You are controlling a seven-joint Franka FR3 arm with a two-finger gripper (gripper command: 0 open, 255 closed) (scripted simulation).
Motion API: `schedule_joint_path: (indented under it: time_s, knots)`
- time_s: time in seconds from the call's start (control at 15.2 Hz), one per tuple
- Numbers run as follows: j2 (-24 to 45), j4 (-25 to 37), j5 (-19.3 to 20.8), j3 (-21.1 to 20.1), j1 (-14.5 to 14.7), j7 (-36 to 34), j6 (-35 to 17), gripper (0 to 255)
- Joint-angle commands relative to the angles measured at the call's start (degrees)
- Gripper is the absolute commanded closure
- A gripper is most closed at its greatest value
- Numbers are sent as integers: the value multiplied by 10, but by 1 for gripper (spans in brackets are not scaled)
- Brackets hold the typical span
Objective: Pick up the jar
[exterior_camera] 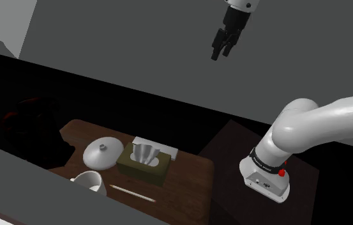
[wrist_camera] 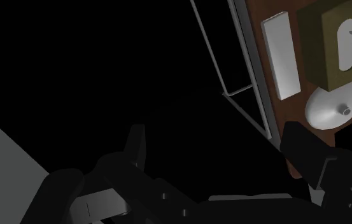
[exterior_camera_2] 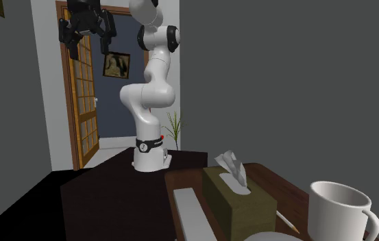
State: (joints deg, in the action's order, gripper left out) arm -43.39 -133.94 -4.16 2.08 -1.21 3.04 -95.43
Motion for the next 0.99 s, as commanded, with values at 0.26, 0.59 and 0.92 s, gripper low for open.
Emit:
schedule_joint_path:
  time_s: [0.26,0.59,0.92]
  knots:
    - [24,-23,-24,-43,16,-41,-50,0]
    - [70,-35,-50,-97,36,-92,-114,0]
    - [134,-29,-66,-150,52,-143,-178,0]
